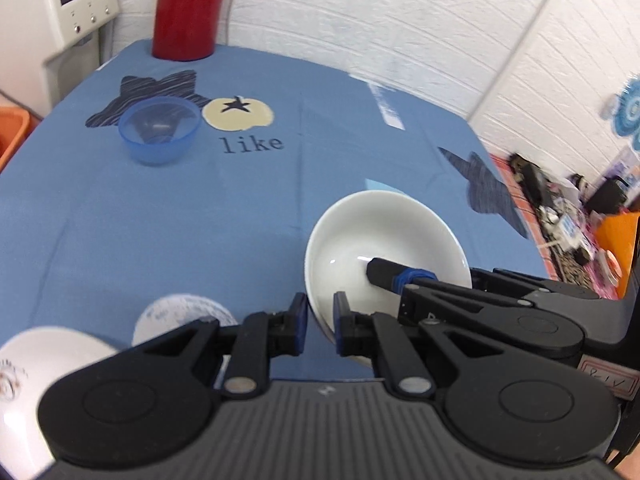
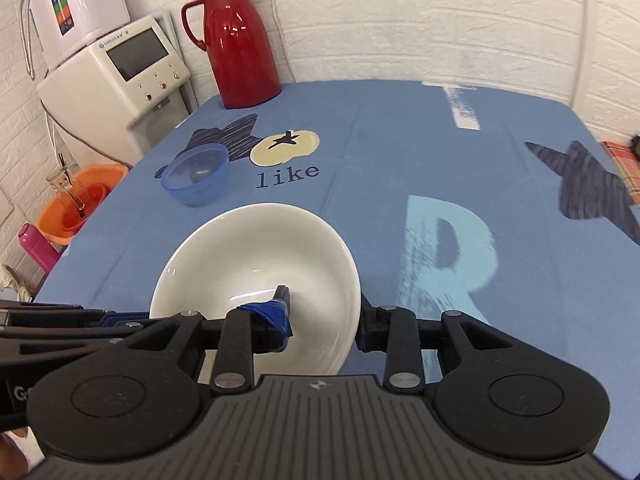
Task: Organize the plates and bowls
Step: 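Carry the red bowl with the right gripper over the steel bowl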
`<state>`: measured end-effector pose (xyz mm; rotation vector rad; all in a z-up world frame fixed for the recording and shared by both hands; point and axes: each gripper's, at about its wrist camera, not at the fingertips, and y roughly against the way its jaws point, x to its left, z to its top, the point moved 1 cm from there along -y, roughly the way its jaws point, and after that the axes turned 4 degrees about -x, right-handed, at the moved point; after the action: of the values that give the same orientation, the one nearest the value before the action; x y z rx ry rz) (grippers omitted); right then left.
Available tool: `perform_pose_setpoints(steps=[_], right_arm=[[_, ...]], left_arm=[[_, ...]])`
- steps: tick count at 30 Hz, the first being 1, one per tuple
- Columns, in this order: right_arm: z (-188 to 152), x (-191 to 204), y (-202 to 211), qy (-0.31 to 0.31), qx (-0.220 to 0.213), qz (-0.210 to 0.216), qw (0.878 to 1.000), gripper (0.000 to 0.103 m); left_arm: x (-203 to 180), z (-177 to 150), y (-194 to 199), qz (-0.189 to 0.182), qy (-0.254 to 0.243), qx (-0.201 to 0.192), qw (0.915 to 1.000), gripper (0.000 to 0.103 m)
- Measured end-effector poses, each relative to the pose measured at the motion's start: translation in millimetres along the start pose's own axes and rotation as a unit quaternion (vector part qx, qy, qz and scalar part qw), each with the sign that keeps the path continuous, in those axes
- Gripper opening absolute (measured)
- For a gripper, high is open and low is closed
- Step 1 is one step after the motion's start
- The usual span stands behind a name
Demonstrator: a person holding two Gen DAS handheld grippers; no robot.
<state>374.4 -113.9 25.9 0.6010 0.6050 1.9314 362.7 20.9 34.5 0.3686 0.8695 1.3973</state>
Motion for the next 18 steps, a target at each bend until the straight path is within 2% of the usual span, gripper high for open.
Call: perform_pose_setpoints(steps=[5, 9, 18], right_arm=[[-28, 2, 39, -0.001, -0.011, -0.012, 1.0, 0.018], [-56, 3, 57, -0.012, -0.007, -0.016, 1.0, 0.018], [-104, 1, 54, -0.024, 0.018, -0.021, 0.999, 0.019]], left_arm=[[-18, -30, 31, -0.018, -0.027, -0.008, 0.9994, 0.006], [-20, -58, 43, -0.03, -0.042, 0.007, 0.9986, 0.006], [-15, -109, 25, -0.025, -0.05, 0.062, 0.9965, 0.006]])
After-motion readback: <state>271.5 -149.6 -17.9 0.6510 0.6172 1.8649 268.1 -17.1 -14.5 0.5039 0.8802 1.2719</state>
